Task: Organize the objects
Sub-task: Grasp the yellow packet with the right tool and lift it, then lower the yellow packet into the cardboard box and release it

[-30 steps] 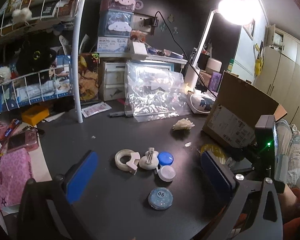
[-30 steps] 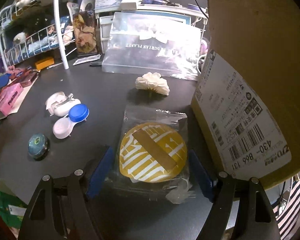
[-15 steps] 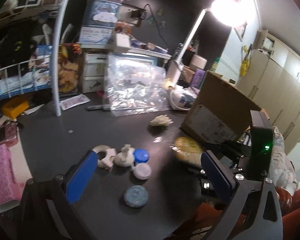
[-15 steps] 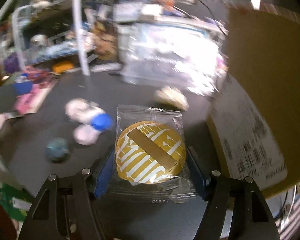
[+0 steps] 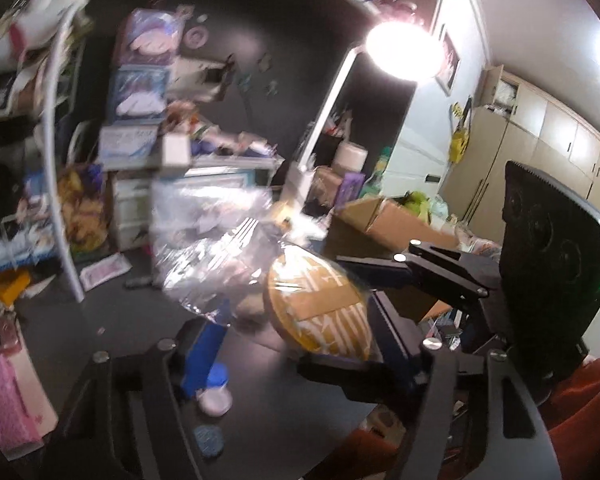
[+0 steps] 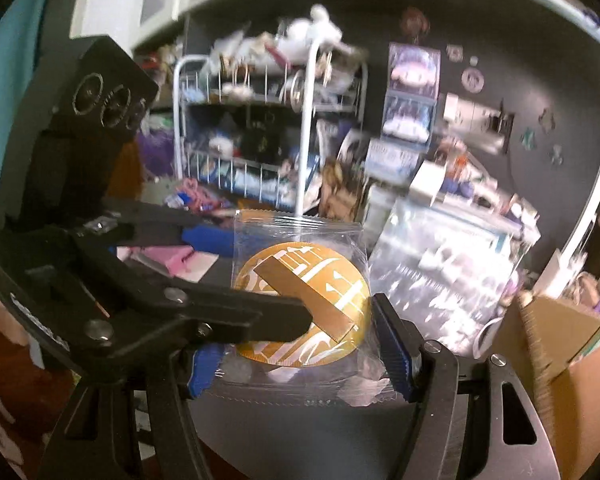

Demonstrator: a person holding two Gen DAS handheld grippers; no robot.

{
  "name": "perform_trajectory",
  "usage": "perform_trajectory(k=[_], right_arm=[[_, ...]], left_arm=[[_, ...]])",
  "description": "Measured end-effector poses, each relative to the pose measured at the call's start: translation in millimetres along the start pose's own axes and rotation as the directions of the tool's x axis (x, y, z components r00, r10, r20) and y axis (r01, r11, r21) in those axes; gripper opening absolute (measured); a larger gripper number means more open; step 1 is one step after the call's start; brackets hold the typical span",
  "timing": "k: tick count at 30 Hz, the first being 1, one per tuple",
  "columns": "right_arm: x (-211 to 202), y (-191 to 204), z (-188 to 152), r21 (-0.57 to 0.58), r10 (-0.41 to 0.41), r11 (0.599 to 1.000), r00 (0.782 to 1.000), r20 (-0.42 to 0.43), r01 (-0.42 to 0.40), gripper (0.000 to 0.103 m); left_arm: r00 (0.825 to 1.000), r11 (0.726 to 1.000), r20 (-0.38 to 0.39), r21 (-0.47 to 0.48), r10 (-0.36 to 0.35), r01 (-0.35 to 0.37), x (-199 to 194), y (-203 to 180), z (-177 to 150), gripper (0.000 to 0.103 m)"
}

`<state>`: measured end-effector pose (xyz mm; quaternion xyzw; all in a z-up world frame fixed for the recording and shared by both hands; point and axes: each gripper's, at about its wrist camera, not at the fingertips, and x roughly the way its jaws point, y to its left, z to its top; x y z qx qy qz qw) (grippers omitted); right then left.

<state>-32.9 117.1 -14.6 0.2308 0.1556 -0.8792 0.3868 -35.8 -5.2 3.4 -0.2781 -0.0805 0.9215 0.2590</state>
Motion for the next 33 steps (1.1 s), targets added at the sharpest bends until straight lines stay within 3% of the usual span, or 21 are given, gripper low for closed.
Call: perform_trajectory(k=[3, 9, 14, 20, 22, 24, 25, 26, 33], right_arm=[[-19.7, -19.9, 3.0, -0.015, -0.024, 1.0, 0.999, 0.027, 0.024, 0.065], [-58.7, -71.4, -4.5, 0.014, -0.073, 0.997, 0.996, 0.05, 0.072, 0.065], [-82.1, -115.5, -22.6, 0.063, -0.124, 0.991, 0.992, 0.037, 0.122, 0.065], [-86.1, -152.1, -43.6, 0.14, -0.124, 0.982, 0.992, -0.017, 0.125, 0.065], [-84.9, -157.2, -48.6, 0.145, -0.127, 0.981, 0.991, -0.032, 0.13, 0.065], [-81.8, -159.9, -51.6, 0.144, -0.133, 0.98, 0.99, -0.053, 0.139, 0.067], [-80.8, -160.2, -52.7, 0.144, -0.136, 0.979, 0.989, -0.061, 0.144, 0.072], [-81.1, -161.5, -54.0, 0.146, -0.136, 0.979, 0.989, -0.064, 0.144, 0.078], [-83.3, -157.1, -50.2, 0.136, -0.139, 0.98, 0.988, -0.059, 0.146, 0.079]], left_arm=[[1.0, 1.0, 0.016, 0.027, 0.014, -0.014, 11.2, -21.2, 16.4, 0.052], [0.999, 0.997, -0.002, 0.076, -0.034, 0.034, 49.2, -67.2, 44.2, 0.051], [0.995, 0.991, -0.077, 0.109, -0.07, 0.078, 95.7, -98.5, 62.1, 0.051], [0.985, 0.987, -0.161, 0.134, -0.065, 0.087, 132.4, -119.4, 65.4, 0.051], [0.982, 0.986, -0.18, 0.143, -0.053, 0.08, 138.9, -122.4, 63.4, 0.054], [0.983, 0.987, -0.18, 0.15, -0.031, 0.059, 140.8, -124.3, 62.8, 0.078], [0.985, 0.987, -0.172, 0.152, -0.026, 0.052, 139.6, -123.8, 62.9, 0.083], [0.986, 0.987, -0.167, 0.152, -0.025, 0.051, 138.7, -122.9, 63.2, 0.086], [0.996, 0.992, -0.092, 0.127, 0.012, 0.0, 104.9, -103.5, 66.4, 0.086]])
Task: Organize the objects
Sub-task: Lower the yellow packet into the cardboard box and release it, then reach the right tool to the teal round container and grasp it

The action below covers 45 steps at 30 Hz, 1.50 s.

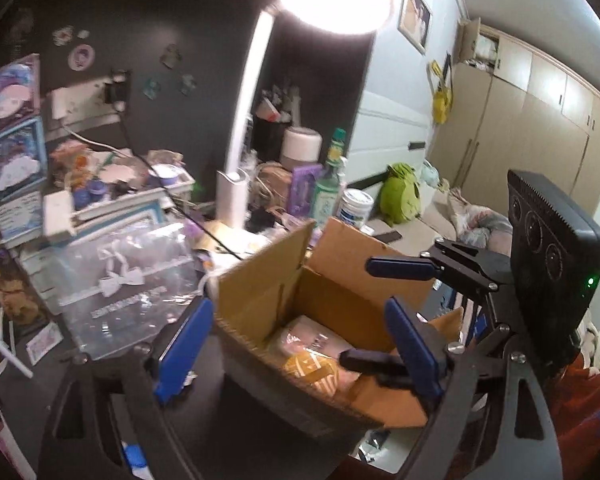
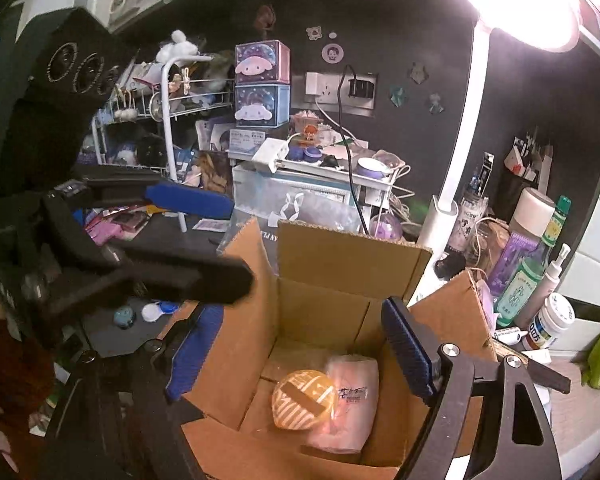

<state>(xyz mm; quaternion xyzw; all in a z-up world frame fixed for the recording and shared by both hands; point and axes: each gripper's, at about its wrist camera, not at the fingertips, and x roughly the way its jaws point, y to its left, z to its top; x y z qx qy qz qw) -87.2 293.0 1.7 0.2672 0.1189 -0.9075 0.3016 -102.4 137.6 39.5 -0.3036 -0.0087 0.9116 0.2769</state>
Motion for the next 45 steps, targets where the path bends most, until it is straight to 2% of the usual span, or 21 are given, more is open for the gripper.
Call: perform_trajectory(k=[4, 8, 14, 16, 19, 21, 24, 26, 27, 34, 39, 40, 41, 45], right_arm=[[-3.3, 10.9, 8.2, -0.016, 0.01, 1.0, 1.0, 0.02, -0.01, 0.079], [-6.6, 39.4, 21.9, -0.041, 0.099, 0.994, 0.993, 0.063, -0.096, 0.079], [11.0, 99.0, 34.8, -0.086, 0.238, 0.969, 0.97, 0.05, -0.233, 0.079], [27.0, 123.7, 33.0, -0.085, 0.298, 0.952, 0.955, 0.016, -0.295, 0.079], [52.3, 151.4, 25.4, -0.077, 0.342, 0.936, 0.939, -0.038, -0.344, 0.079], [77.2, 173.5, 10.1, -0.064, 0.367, 0.925, 0.925, -0.096, -0.374, 0.079], [109.9, 199.1, -16.3, -0.031, 0.412, 0.905, 0.893, -0.182, -0.424, 0.077], [126.6, 210.2, -30.0, -0.016, 0.417, 0.903, 0.883, -0.214, -0.43, 0.066], [138.1, 218.3, -39.4, -0.014, 0.413, 0.904, 0.88, -0.236, -0.428, 0.064], [170.7, 236.8, -58.2, -0.054, 0.33, 0.932, 0.903, -0.277, -0.357, 0.053], [179.0, 245.1, -57.7, -0.133, 0.247, 0.948, 0.931, -0.271, -0.29, 0.045], [181.0, 247.1, -56.6, -0.142, 0.236, 0.949, 0.934, -0.269, -0.281, 0.038], [180.9, 247.0, -55.7, -0.141, 0.236, 0.949, 0.934, -0.268, -0.281, 0.034], [182.0, 247.7, -53.5, -0.142, 0.227, 0.952, 0.935, -0.271, -0.272, 0.033]], left_arm=[[0.997, 0.998, 0.055, -0.025, 0.057, -0.056, -32.2, 18.9, -7.3, 0.086], [0.986, 0.99, 0.103, -0.063, 0.13, -0.124, -66.2, 45.0, -21.3, 0.091], [0.968, 0.971, 0.119, -0.121, 0.22, -0.206, -106.2, 87.8, -57.6, 0.091], [0.964, 0.964, 0.107, -0.141, 0.242, -0.226, -114.2, 103.4, -73.4, 0.091], [0.96, 0.953, 0.078, -0.168, 0.267, -0.252, -119.3, 125.0, -98.6, 0.091], [0.96, 0.947, 0.053, -0.183, 0.277, -0.263, -120.4, 137.0, -116.2, 0.091], [0.959, 0.94, 0.007, -0.203, 0.283, -0.275, -117.8, 153.4, -145.0, 0.091], [0.96, 0.936, -0.022, -0.217, 0.278, -0.276, -113.7, 160.9, -159.0, 0.091], [0.961, 0.935, -0.037, -0.224, 0.275, -0.277, -111.8, 165.1, -166.1, 0.091], [0.957, 0.919, -0.096, -0.267, 0.275, -0.29, -109.9, 186.6, -198.7, 0.091], [0.956, 0.916, -0.108, -0.276, 0.272, -0.292, -111.7, 191.7, -205.8, 0.091], [0.957, 0.916, -0.11, -0.279, 0.268, -0.289, -112.0, 192.1, -207.2, 0.091], [0.957, 0.916, -0.112, -0.28, 0.266, -0.287, -111.6, 193.5, -207.8, 0.091], [0.964, 0.924, -0.12, -0.278, 0.237, -0.261, -108.1, 193.8, -208.4, 0.091]])
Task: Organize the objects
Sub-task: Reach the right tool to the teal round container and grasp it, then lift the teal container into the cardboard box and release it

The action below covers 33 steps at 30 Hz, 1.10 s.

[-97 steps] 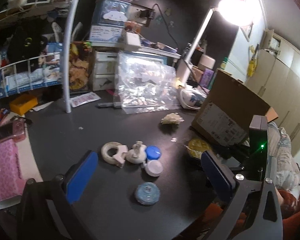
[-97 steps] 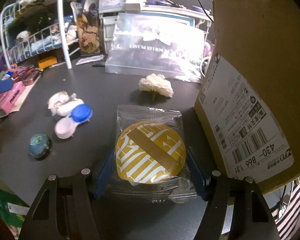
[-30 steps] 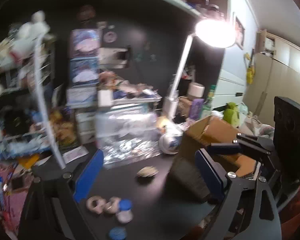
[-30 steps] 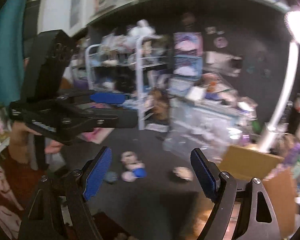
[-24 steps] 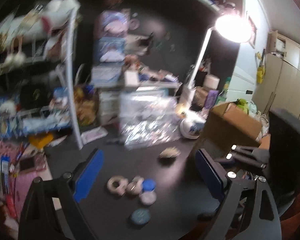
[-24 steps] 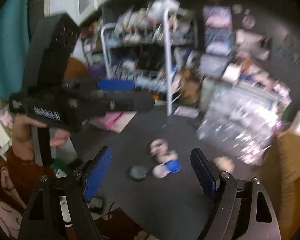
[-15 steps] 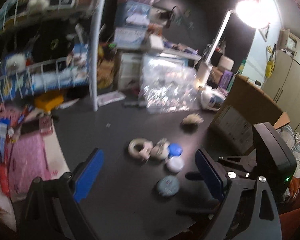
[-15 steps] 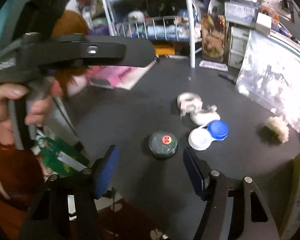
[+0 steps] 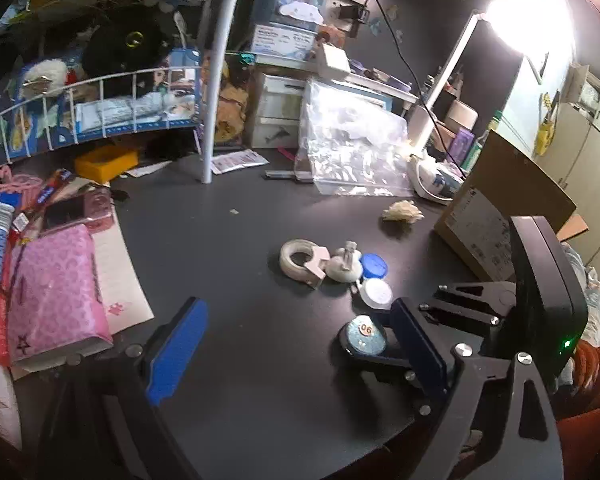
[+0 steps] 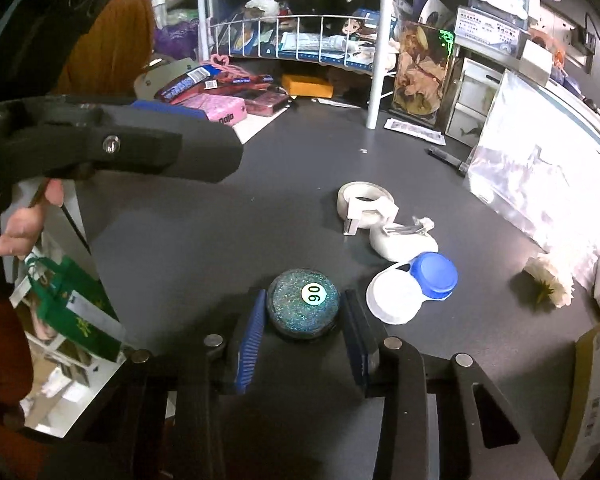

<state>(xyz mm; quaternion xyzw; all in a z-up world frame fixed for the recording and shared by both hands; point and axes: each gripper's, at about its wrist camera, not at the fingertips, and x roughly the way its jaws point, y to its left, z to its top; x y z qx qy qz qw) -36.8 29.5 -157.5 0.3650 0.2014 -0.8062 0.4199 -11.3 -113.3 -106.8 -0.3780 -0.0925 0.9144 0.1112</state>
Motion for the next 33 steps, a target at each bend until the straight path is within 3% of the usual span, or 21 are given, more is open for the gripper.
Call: perform_trajectory(k=[6, 10, 20, 28, 33], right_arm=[[-20.4, 1.0, 8.0, -0.015, 0.037, 0.999, 0.998, 0.044, -0.036, 0.033], [-46.1, 4.5, 19.8, -0.066, 0.034, 0.997, 0.994, 0.108, -0.027, 0.033], [-115.8, -3.2, 42.0, -0.167, -0.073, 0.979, 0.969, 0.237, 0.114, 0.033], [-164.2, -43.2, 35.5, -0.125, -0.167, 0.97, 0.947, 0.274, 0.207, 0.033], [-197.1, -82.8, 23.4, -0.07, -0.225, 0.965, 0.934, 0.278, 0.253, 0.033]], left_arm=[[0.989, 0.99, -0.041, 0.019, -0.14, 0.14, 3.5, -13.5, 7.0, 0.089], [0.966, 0.967, -0.09, 0.056, -0.242, 0.247, 3.3, -31.6, 25.4, 0.072], [0.953, 0.937, -0.129, 0.185, -0.274, 0.295, -11.1, -92.5, 77.1, 0.039], [0.951, 0.904, -0.148, 0.3, -0.271, 0.305, -4.2, -160.0, 116.8, 0.036], [0.936, 0.869, -0.19, 0.353, -0.298, 0.348, 16.5, -211.4, 143.5, 0.036]])
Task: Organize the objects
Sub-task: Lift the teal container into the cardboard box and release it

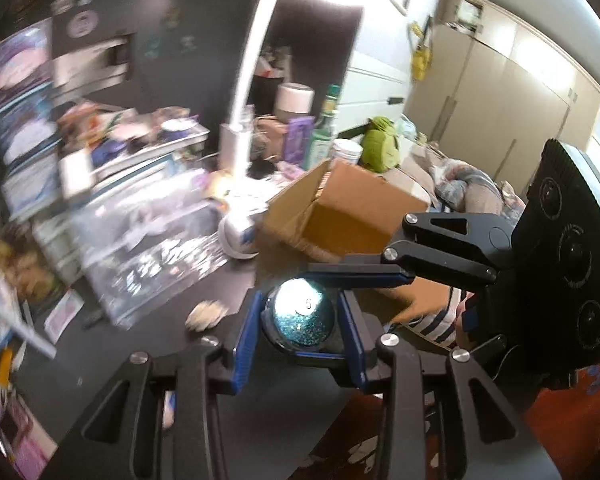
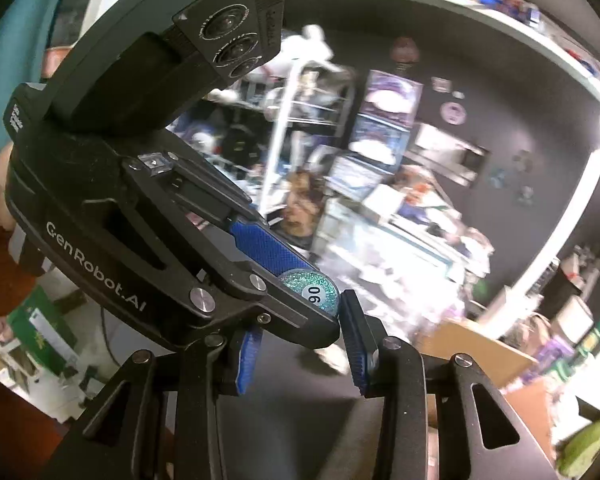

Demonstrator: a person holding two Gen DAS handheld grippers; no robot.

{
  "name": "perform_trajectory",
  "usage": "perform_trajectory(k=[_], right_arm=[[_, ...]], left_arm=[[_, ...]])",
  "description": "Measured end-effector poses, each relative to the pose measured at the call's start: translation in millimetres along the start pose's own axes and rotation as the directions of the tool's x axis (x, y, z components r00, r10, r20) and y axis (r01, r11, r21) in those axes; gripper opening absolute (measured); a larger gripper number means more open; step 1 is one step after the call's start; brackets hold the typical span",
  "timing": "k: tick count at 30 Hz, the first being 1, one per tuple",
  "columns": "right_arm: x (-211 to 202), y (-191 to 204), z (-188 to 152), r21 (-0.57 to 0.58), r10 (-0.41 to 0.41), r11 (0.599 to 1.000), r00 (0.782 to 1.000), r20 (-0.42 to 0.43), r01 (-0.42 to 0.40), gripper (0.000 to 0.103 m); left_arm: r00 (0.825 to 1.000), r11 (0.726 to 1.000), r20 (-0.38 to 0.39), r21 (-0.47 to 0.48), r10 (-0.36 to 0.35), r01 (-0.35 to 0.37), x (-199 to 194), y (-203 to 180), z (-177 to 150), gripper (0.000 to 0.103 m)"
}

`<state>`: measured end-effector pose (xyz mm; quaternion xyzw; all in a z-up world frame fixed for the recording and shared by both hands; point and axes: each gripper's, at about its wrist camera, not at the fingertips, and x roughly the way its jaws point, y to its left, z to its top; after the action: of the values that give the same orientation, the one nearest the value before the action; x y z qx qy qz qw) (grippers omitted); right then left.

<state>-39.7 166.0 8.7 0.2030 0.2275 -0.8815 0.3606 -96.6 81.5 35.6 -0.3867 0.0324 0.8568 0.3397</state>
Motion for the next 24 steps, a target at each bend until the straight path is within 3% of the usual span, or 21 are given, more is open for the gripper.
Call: perform_trajectory(k=[6, 14, 16, 18, 20, 24], right_arm=[[-14.6, -60.7, -19.1, 0.085, -0.024, 0.996, 0.998, -0.06, 0.03, 0.033], [-15.1, -108.3, -48.8, 0.199, 0.032, 0.98, 0.99, -0.14, -0.003, 0.033], [-16.0, -109.6, -53.0, 0.2, 0.031, 0.98, 0.988, -0.153, 0.001, 0.033], [-13.1, -111.3, -56.8, 0.204, 0.031, 0.979, 0.984, -0.176, 0.006, 0.039], [-12.7, -113.3, -60.4, 0.207, 0.022, 0.978, 0.982, -0.187, 0.017, 0.051], [-17.1, -118.8, -65.3, 0.225, 0.0, 0.973, 0.981, -0.193, 0.044, 0.051]], left_arm=[[0.993, 0.997, -0.093, 0.044, -0.065, 0.07, 52.5, -25.5, 50.0, 0.036], [0.982, 0.994, -0.172, 0.064, -0.079, 0.091, 95.8, -39.0, 68.6, 0.036], [0.979, 0.993, -0.186, 0.069, -0.085, 0.099, 100.0, -40.6, 68.5, 0.042], [0.98, 0.992, -0.181, 0.074, -0.085, 0.099, 99.8, -42.8, 68.3, 0.067], [0.983, 0.992, -0.167, 0.082, -0.079, 0.094, 96.4, -43.8, 68.1, 0.069], [0.99, 0.995, -0.132, 0.073, -0.054, 0.064, 82.7, -36.1, 67.7, 0.076]])
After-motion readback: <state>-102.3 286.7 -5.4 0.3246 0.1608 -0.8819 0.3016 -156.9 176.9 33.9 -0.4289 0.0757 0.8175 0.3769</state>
